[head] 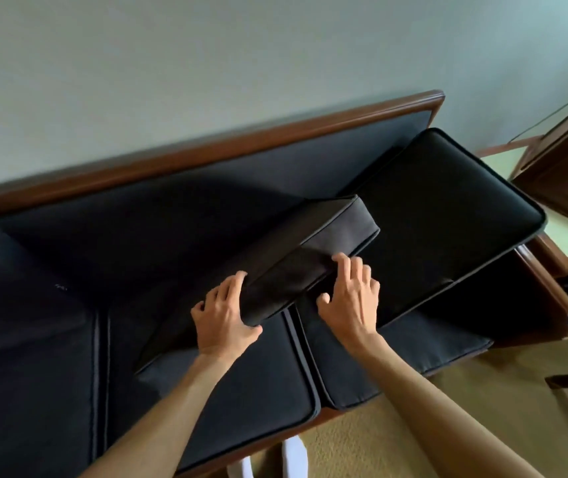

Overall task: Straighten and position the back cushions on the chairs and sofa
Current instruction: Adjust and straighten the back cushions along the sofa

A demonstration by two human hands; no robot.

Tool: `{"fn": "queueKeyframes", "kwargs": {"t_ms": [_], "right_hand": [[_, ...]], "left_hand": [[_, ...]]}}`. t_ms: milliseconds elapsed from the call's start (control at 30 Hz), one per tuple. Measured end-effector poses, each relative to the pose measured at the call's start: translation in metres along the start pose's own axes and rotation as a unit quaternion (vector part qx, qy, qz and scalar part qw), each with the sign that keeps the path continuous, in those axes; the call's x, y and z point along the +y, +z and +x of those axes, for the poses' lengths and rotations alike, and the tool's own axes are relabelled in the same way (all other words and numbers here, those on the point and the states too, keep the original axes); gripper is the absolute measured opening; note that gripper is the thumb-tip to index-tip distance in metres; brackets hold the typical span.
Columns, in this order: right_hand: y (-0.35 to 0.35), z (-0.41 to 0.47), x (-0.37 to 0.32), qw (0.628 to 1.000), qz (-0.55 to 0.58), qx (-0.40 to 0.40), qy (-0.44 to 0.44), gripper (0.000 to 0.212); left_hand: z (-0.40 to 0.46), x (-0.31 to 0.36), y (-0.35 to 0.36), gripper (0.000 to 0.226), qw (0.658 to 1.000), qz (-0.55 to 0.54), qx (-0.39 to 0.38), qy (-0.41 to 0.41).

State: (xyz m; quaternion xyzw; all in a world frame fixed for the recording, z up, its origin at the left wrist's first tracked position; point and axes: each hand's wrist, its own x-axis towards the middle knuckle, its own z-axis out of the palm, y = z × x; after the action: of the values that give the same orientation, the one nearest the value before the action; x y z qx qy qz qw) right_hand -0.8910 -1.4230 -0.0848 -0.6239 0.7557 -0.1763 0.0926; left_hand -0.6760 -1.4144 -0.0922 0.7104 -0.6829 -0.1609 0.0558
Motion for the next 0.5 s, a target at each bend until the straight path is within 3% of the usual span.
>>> {"fn": "queueKeyframes", "kwargs": {"t_ms": [67,100,200,267,500], "right_hand": [[-0.001,0.017,-0.005,0.987,-0.114,0.058,-0.093,0.096],[-0.004,0.029,-0.01,0.979,-0.143,0.053,-0.135,0.101],[-0.014,0.058,-0.036,0.946,-0.203,-0.052,-0.247,0.093],[-0.018,0.071,-0.055,0.92,-0.241,-0.138,-0.276,0.093],[-0.022,0.087,-0.123,0.888,-0.265,-0.18,-0.331,0.09]], "left_hand": [[0.004,-0.01,-0.01,0.104,1.0,-0.021,0.003,0.006],[0.007,-0.016,-0.014,0.104,1.0,-0.029,0.002,0.008],[0.011,-0.032,-0.023,0.105,0.999,-0.043,0.002,0.026],[0.013,-0.042,-0.026,0.105,0.998,-0.048,-0.005,0.039],[0.019,-0.098,-0.064,0.108,0.997,-0.014,-0.024,0.071]]}}
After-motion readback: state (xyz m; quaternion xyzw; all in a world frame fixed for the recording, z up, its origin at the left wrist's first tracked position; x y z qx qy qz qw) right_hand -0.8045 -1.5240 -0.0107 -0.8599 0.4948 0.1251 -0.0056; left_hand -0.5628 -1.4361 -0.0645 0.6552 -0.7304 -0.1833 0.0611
